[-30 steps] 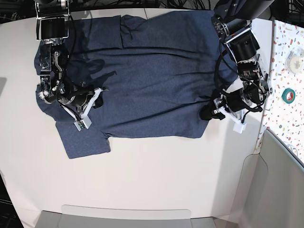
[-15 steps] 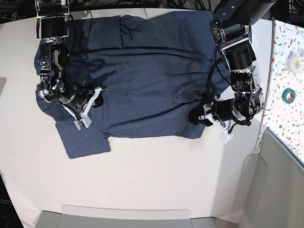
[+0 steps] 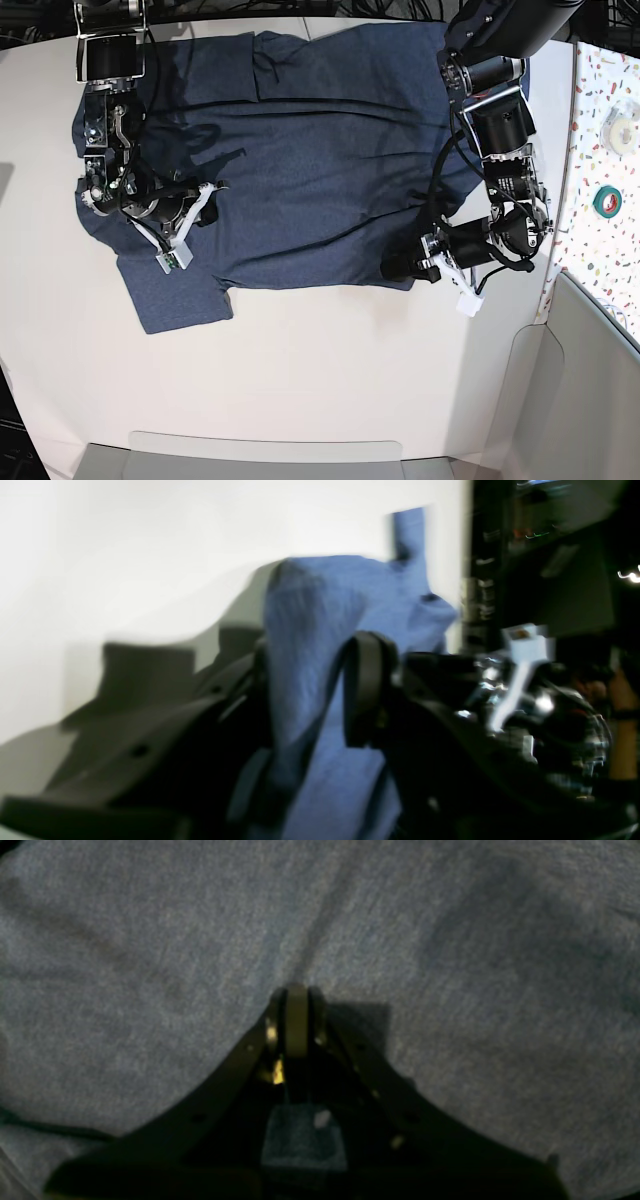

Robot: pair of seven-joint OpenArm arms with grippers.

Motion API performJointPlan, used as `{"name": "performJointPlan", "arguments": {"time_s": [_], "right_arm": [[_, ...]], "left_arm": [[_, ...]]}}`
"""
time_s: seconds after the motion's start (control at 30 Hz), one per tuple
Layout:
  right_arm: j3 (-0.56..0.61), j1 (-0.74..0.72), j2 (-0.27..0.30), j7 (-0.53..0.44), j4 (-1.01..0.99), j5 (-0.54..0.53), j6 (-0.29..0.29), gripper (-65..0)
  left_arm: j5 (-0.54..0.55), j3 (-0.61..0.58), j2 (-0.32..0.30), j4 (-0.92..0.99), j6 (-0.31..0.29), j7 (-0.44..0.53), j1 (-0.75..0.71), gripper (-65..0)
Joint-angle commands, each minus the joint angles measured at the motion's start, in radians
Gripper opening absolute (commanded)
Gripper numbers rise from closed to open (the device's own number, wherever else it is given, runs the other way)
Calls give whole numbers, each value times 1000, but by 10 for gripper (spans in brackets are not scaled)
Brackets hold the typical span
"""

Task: Layout the t-shirt on the table in an organized manner, then fold the t-shirt properly
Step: 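Grasp the hem corners with both grippers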

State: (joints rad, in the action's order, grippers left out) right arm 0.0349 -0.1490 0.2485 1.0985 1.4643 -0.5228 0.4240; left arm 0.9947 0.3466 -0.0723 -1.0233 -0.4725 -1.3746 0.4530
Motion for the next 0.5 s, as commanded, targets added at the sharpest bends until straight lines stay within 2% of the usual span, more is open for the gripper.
{"name": "performJointPlan", "arguments": {"time_s": [0.0,0.2,0.33,0.47], "right_arm": [[1,-1,5,38,2,17,9,-650],[1,-1,5,36,2,17,9,-650],[1,-1,5,38,2,33,9,-650],[1,-1,-2,39,2,108,9,-650]], "left_arm": [[36,-1,-11,-16,-4,-16,28,-511],[53,-7,-45,-16,-4,-16,45,-577],[49,2,-67,-16,-2,-4,46,-586],[46,1,-103,-16,1,56,48,-586]]}}
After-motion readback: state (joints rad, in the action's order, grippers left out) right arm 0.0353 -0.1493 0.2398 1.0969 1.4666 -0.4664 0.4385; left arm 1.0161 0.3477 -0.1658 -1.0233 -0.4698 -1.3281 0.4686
